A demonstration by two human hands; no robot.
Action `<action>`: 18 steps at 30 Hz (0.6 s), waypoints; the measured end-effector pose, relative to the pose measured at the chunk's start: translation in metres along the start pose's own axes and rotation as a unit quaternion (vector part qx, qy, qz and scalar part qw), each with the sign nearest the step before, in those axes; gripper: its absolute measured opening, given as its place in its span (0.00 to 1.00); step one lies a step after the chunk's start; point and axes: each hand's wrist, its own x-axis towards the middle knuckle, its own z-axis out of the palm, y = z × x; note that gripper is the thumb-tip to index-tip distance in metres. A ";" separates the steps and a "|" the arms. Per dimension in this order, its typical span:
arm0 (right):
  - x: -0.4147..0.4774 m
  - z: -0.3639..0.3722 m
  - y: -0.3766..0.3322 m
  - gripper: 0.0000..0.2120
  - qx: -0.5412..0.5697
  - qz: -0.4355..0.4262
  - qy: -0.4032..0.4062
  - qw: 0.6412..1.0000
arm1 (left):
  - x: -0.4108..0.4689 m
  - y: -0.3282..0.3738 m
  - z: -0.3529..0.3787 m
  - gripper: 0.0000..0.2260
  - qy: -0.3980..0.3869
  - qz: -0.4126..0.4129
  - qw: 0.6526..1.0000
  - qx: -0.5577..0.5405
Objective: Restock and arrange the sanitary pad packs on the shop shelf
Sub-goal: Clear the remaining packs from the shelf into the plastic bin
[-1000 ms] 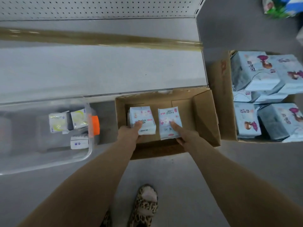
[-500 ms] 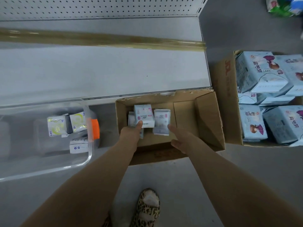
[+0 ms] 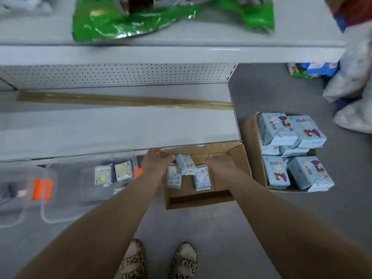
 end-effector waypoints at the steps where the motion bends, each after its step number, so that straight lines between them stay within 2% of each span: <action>1: -0.021 -0.012 -0.015 0.18 -0.036 -0.029 0.017 0.999 | -0.011 0.013 -0.015 0.26 0.004 0.015 1.000 -0.007; 3: -0.063 -0.036 -0.043 0.20 -0.062 -0.084 0.037 0.994 | -0.037 0.040 -0.047 0.28 0.008 0.055 0.998 0.002; 6: -0.134 -0.069 -0.078 0.30 -0.061 -0.161 0.065 0.983 | -0.081 0.081 -0.099 0.29 0.009 0.109 0.994 0.026; 11: -0.247 -0.117 -0.145 0.33 -0.153 -0.269 0.082 0.947 | -0.163 0.148 -0.190 0.28 0.056 0.207 0.973 0.084; 15: -0.341 -0.158 -0.196 0.36 -0.200 -0.348 0.112 0.909 | -0.234 0.198 -0.254 0.29 0.100 0.294 0.937 0.159; 18: -0.408 -0.189 -0.228 0.36 -0.224 -0.397 0.139 0.879 | -0.284 0.240 -0.296 0.27 0.143 0.356 0.909 0.166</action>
